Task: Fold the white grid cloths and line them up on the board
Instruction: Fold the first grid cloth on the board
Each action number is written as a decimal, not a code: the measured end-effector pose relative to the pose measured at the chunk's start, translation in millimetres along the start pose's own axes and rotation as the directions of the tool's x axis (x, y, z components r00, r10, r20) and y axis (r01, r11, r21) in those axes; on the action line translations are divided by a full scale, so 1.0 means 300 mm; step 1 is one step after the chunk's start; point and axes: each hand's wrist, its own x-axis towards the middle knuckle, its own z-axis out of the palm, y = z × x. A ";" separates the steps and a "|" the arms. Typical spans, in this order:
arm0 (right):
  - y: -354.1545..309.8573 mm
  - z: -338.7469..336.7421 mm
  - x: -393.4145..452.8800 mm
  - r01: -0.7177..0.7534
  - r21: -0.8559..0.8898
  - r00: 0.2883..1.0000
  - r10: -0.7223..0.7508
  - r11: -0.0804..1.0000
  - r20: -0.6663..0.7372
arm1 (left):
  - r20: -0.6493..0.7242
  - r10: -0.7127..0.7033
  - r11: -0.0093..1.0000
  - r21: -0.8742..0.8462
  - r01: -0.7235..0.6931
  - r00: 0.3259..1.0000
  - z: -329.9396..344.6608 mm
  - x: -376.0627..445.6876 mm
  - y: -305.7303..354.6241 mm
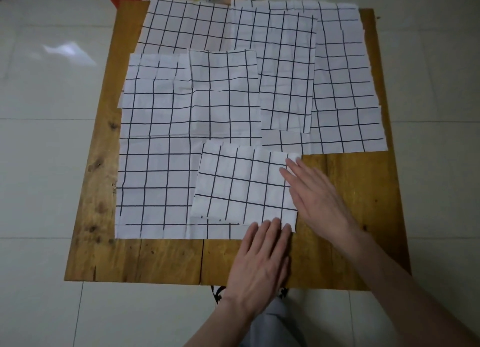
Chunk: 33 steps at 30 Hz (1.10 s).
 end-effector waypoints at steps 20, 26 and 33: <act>-0.159 0.017 -0.210 -0.307 -0.066 0.946 0.297 0.949 -0.133 | -0.058 -0.179 0.984 0.014 0.180 0.982 -0.042 -0.046 -0.171; -0.253 0.065 -0.241 0.087 -0.005 0.996 -0.087 0.996 0.021 | -0.036 -0.038 0.999 -0.003 0.038 0.999 0.000 -0.036 -0.069; -0.218 0.093 -0.261 0.030 -0.060 0.990 -0.021 0.998 0.139 | -0.032 -0.068 0.998 0.003 0.069 0.997 -0.001 -0.045 -0.063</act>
